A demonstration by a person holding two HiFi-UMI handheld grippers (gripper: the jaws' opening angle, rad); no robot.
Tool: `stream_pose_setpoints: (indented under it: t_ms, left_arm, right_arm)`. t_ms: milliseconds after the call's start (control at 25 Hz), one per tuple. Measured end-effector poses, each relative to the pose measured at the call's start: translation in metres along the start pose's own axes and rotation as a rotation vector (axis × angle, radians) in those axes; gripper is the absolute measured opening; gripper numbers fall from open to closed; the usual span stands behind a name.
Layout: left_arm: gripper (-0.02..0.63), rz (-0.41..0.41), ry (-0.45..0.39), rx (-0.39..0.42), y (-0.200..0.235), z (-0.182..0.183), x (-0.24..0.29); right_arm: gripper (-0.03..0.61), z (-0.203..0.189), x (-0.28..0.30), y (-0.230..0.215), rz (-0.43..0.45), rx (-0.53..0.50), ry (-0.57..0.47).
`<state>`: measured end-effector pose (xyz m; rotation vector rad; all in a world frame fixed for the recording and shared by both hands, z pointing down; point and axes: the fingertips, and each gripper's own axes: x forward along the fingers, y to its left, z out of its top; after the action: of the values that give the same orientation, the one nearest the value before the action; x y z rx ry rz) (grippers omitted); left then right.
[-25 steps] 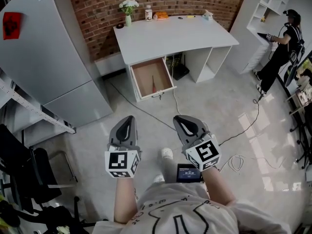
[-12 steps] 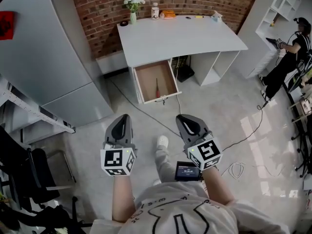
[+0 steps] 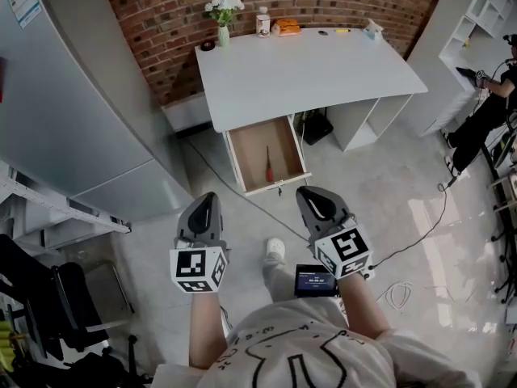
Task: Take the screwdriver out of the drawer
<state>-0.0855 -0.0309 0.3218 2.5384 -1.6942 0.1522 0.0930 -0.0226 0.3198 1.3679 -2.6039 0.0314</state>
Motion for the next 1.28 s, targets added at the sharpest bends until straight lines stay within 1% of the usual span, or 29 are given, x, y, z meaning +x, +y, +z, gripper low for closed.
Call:
stream_pose_setpoints:
  t_ms: [280,400,640,800,1040,1160,1280]
  left_arm:
    - [0.008,0.001,0.025,0.001,0.023,0.002,0.066]
    - [0.008,0.022,0.045,-0.004,0.037,0.0,0.089]
    - [0.008,0.084,0.083,-0.036,0.069,-0.019,0.122]
    - [0.008,0.094,0.099,-0.046,0.087,-0.028,0.136]
    - [0.008,0.075,0.117,-0.056,0.111,-0.032,0.153]
    - [0.008,0.036,0.133,-0.043,0.12,-0.034,0.162]
    - [0.008,-0.019,0.16,-0.038,0.123,-0.044,0.167]
  right_arm:
    - [0.028,-0.01,0.054,-0.053,-0.007,0.043,0.042]
    - [0.028,-0.01,0.083,-0.071,0.012,0.044,0.058]
    - [0.028,-0.022,0.138,-0.094,0.063,0.029,0.116]
    - [0.028,-0.027,0.164,-0.1,0.072,0.029,0.142]
    - [0.028,-0.033,0.187,-0.098,0.064,0.024,0.184]
    - [0.028,-0.041,0.194,-0.101,0.037,0.042,0.217]
    - [0.028,-0.051,0.198,-0.102,0.032,0.055,0.245]
